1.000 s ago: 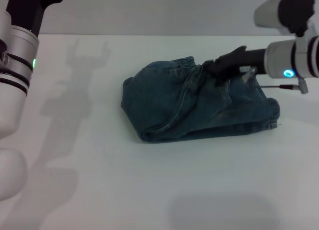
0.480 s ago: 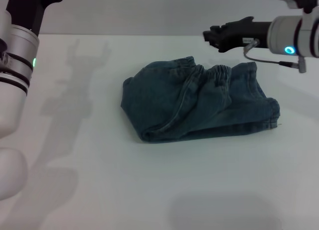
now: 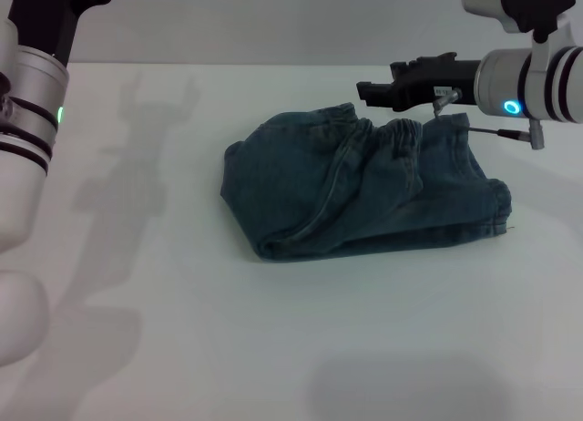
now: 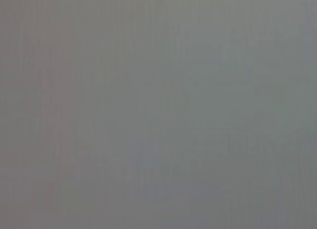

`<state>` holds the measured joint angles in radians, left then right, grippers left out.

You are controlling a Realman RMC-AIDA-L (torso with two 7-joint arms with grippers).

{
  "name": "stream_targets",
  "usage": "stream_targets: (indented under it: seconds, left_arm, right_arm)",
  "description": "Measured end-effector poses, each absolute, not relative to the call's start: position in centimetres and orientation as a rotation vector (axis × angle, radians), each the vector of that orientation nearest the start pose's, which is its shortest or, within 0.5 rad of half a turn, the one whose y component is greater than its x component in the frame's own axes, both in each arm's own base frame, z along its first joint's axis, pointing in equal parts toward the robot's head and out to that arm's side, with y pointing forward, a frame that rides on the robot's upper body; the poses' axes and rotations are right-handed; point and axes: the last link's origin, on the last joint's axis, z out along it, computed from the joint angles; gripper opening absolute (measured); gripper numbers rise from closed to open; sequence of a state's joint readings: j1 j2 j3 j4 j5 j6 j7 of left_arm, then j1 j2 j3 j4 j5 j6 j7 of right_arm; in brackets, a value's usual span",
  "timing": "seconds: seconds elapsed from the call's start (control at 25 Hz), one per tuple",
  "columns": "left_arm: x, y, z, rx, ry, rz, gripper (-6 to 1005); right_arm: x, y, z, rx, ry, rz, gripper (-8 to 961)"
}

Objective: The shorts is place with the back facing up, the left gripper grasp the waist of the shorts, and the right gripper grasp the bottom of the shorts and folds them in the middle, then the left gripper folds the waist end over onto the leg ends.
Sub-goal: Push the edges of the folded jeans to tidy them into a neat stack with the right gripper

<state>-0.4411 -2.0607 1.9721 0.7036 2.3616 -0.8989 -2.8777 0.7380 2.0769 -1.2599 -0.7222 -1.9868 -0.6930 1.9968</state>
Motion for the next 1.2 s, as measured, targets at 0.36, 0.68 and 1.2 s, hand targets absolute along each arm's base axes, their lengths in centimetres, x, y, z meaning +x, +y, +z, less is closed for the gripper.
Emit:
stream_targets:
  seconds: [0.36, 0.68, 1.2]
  left_arm:
    - [-21.9, 39.9, 1.4, -1.468, -0.354, -0.792, 842]
    - [-22.1, 40.0, 1.5, -1.462, -0.356, -0.787, 842]
    - [-22.5, 40.1, 1.7, -1.451, -0.358, -0.773, 843]
  right_arm:
    - [19.7, 44.2, -4.6, -2.374, 0.818, 0.26, 636]
    - [19.0, 43.6, -5.7, -2.413, 0.842, 0.266, 635]
    - [19.3, 42.5, -6.1, -2.48, 0.89, 0.268, 633]
